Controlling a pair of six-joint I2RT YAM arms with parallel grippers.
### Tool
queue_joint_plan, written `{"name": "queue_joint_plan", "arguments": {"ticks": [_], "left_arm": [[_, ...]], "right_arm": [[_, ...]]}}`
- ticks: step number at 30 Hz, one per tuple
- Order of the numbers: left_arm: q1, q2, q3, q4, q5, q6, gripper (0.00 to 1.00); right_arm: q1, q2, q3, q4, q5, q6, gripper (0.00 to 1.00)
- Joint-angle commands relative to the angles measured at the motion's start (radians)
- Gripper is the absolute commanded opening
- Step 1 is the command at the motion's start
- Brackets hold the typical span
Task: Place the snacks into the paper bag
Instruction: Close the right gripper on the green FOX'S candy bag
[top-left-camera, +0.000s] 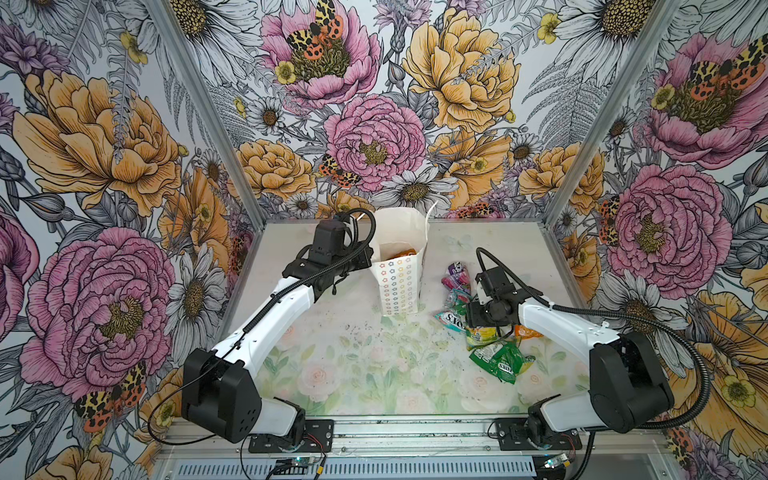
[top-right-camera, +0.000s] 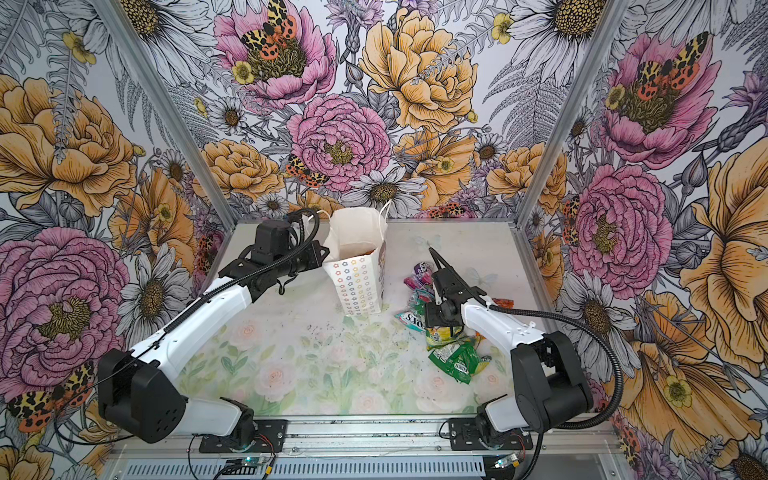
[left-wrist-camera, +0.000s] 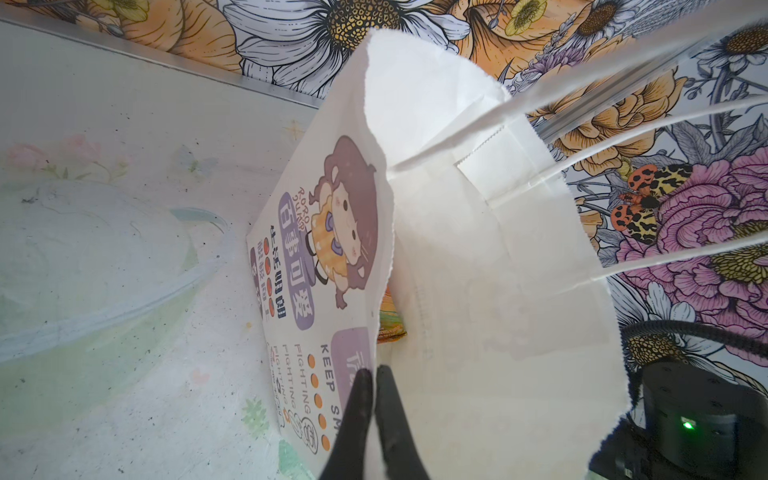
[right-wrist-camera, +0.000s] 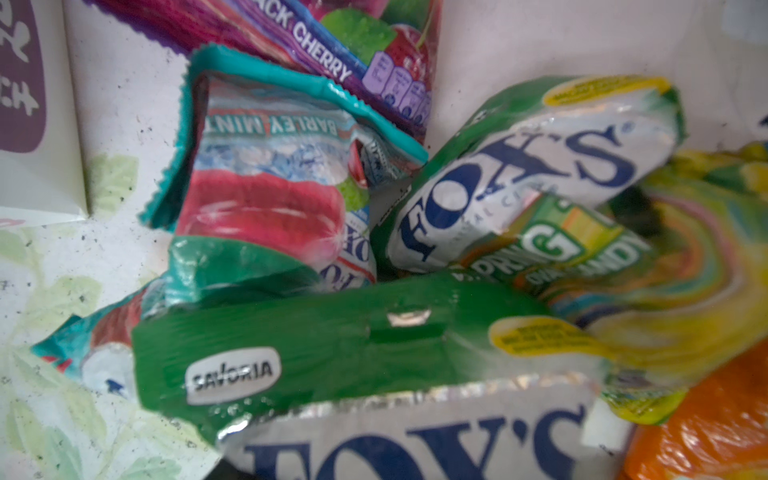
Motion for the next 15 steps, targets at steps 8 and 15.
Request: {"name": "queue_joint_plan", "arguments": {"ticks": [8,15], "left_arm": [[-0.009,-0.001,0.015,-0.012,-0.003,-0.014,0.0],[-0.008,-0.004,0.012,-0.011,-0.001,-0.017,0.0]], "right_arm": [[-0.005,-0.075,-0.001,0.033,-0.035,0.019,0.3],[-0.005,-0.13,0.022,0.01,-0.048,0.02,0.15]]}}
